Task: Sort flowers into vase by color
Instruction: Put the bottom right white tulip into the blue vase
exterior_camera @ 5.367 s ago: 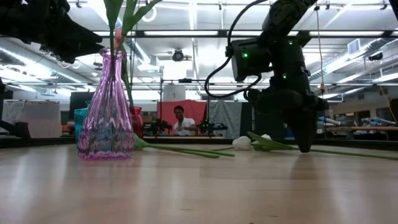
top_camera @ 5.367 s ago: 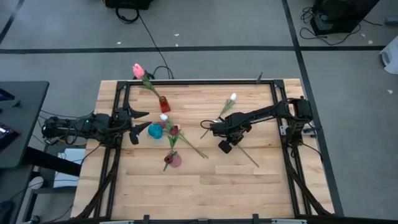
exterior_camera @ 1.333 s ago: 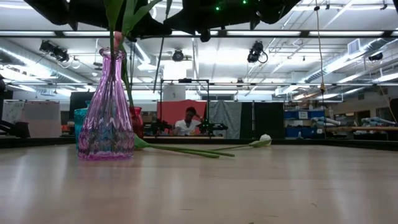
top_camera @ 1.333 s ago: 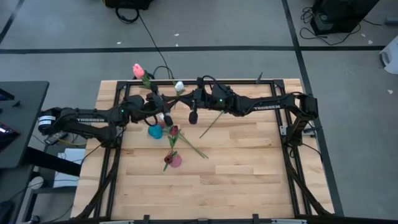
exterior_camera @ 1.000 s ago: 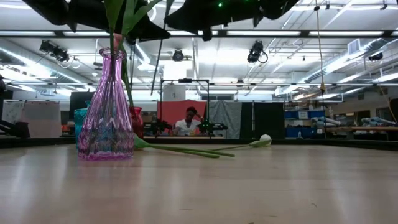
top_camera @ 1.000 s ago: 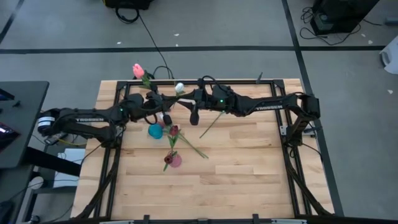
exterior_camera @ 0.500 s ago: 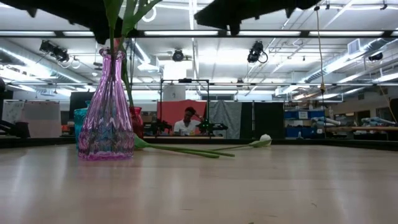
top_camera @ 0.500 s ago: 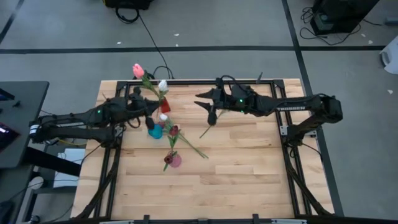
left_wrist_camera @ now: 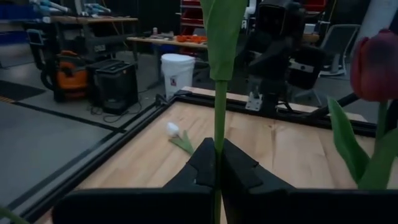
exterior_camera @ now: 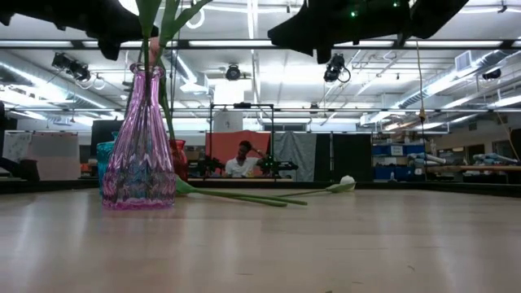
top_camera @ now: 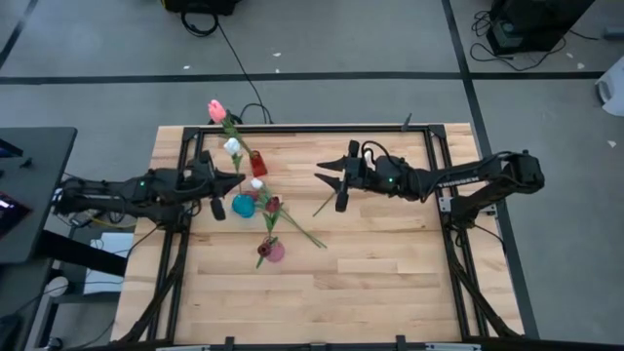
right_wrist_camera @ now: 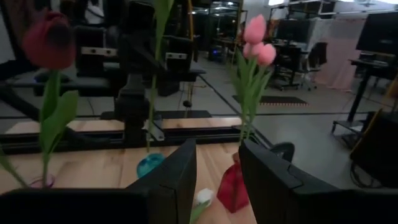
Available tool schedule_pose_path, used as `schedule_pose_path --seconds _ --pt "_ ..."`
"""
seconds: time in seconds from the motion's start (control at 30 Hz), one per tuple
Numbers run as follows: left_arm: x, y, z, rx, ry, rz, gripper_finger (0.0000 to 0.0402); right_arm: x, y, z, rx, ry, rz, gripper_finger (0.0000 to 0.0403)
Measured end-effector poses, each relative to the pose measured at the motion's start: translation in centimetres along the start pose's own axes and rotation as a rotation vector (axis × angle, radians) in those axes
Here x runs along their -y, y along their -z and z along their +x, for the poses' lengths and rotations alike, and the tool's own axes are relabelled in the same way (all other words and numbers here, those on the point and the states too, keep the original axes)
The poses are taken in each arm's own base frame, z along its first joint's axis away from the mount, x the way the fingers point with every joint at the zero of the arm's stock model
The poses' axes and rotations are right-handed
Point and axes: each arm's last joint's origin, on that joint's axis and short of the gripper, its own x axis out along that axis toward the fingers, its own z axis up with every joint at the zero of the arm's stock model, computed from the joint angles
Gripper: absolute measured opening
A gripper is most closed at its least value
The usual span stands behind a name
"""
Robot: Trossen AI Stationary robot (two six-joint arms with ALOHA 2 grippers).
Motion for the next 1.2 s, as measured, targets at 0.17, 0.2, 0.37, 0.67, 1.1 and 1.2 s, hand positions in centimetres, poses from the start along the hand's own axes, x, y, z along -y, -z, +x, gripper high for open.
schedule_pose_path --seconds 0.17,0.2,0.37,0.67,1.1,1.2 --pt "0.1 0.3 -0.1 -0.025 -0.018 0.009 0.001 -0.5 0.0 -0.1 0.002 -0.015 -0.006 0.0135" --pt "0.2 0.5 -0.1 -0.028 -0.02 0.01 0.001 -0.5 0.0 -0.1 0.005 -0.017 -0.006 0.0135" --pt "0.2 2.0 0.2 -0.029 -0.051 0.014 0.001 -0.7 -0.1 -0.1 0.014 -0.023 -0.007 0.0135" --pt "0.1 3.4 0.5 -0.031 -0.061 0.038 0.001 -0.8 -0.1 -0.1 0.014 -0.025 -0.007 0.0135" --pt "0.7 4.4 0.2 -0.123 0.011 0.021 0.001 -0.8 -0.1 -0.1 0.011 -0.025 -0.007 0.0135" --pt "1.1 4.6 0.0 -0.131 0.041 0.013 0.001 -0.8 -0.1 -0.1 0.01 -0.025 -0.008 0.0135"
